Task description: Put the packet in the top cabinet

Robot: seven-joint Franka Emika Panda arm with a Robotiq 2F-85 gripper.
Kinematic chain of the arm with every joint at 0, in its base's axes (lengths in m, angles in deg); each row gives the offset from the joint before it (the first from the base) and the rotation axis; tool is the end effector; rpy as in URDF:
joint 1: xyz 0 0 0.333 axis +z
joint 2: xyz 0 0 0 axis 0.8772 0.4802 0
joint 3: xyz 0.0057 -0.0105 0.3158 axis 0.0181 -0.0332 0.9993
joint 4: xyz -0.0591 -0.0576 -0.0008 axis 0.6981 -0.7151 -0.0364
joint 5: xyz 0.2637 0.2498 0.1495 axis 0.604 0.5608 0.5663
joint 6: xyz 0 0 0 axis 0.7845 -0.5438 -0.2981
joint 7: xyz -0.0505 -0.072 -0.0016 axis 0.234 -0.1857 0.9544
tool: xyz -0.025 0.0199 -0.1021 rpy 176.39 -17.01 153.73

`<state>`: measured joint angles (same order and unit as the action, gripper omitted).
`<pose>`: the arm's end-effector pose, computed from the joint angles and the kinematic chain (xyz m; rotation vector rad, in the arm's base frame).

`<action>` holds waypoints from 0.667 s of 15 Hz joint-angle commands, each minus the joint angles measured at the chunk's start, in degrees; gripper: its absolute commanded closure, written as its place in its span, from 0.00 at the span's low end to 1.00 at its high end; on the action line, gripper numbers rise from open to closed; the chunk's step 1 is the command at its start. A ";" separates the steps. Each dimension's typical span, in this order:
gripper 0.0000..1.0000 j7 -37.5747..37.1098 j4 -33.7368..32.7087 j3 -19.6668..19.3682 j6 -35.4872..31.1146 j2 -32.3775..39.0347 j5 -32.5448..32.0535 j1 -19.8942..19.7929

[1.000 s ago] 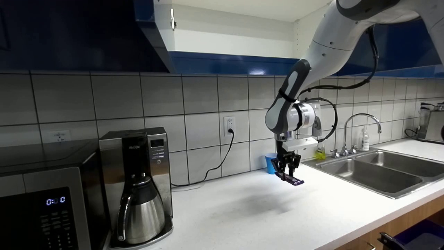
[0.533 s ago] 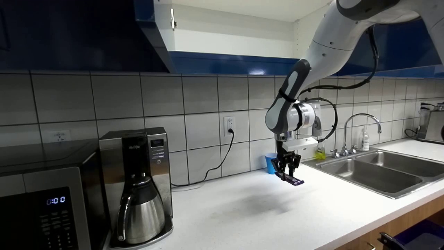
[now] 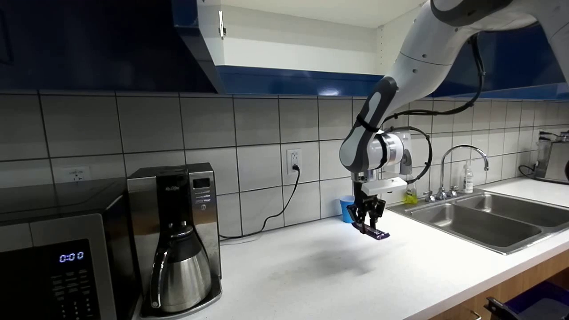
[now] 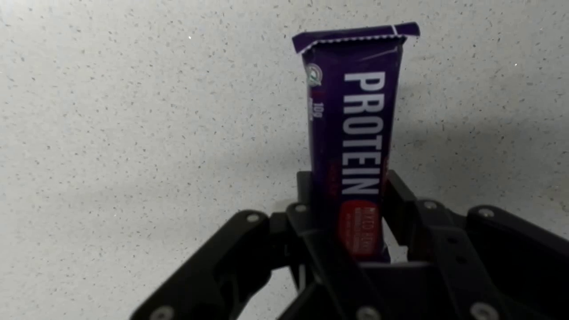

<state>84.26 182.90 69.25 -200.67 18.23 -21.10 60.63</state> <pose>0.5476 -0.0560 0.2141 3.0881 -0.0309 -0.0389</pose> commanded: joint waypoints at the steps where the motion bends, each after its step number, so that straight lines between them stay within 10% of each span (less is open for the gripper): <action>1: 0.84 1.72 4.04 1.07 -0.88 -3.75 0.86 -2.05; 10: 0.84 4.18 10.91 1.10 -2.02 -8.64 -0.25 -2.48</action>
<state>86.18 190.44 69.29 -201.43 13.04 -21.06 59.13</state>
